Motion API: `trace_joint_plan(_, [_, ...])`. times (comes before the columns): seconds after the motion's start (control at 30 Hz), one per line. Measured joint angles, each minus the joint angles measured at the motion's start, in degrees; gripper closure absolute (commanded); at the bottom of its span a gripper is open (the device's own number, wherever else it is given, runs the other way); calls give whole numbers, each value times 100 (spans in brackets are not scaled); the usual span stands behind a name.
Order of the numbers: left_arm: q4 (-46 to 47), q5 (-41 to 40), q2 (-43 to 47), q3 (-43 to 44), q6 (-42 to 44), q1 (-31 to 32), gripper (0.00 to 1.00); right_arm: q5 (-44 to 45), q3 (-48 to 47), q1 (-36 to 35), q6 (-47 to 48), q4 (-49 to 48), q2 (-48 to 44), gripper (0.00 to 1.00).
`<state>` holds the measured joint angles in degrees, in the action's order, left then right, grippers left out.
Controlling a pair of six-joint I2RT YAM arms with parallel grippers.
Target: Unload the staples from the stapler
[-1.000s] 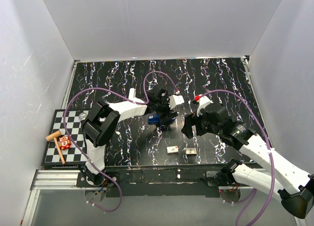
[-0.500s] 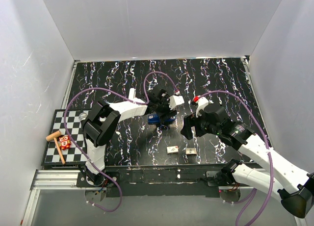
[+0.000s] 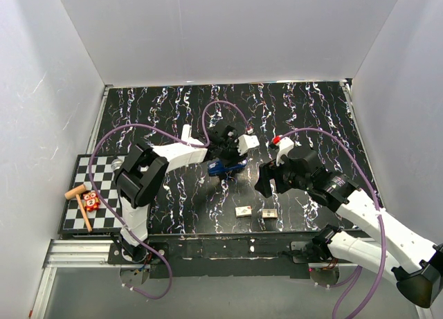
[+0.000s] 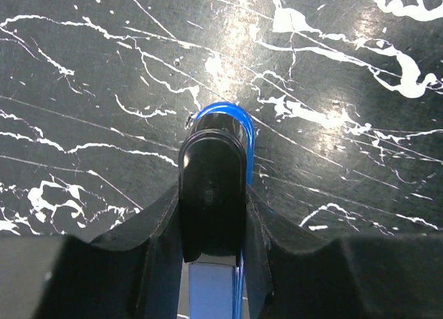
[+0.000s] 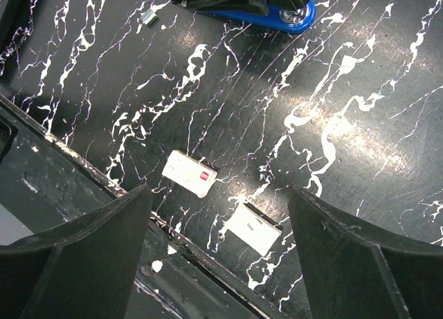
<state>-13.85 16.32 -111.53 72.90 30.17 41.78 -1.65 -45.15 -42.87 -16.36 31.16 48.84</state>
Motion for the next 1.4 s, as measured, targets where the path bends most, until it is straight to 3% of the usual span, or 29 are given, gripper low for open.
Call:
trace_joint_plan(0.17, [-240, 61, 254, -2, -177, 0, 100, 26, -7, 0, 11, 33, 0, 14])
trace_joint_plan(0.4, [-531, 503, 1279, -9, -551, 2, 100, 205, -280, 0, 164, 304, -2, 20])
trace_joint_plan(0.83, [-890, 1954, 2793, -308, -1416, 4, 100, 247, -2000, 0, 686, 1139, 319, 27])
trace_joint_plan(1.4, [-997, 3602, 4579, -973, -2175, 20, 100, -2223, -3523, -79, 1899, 1963, 992, 34])
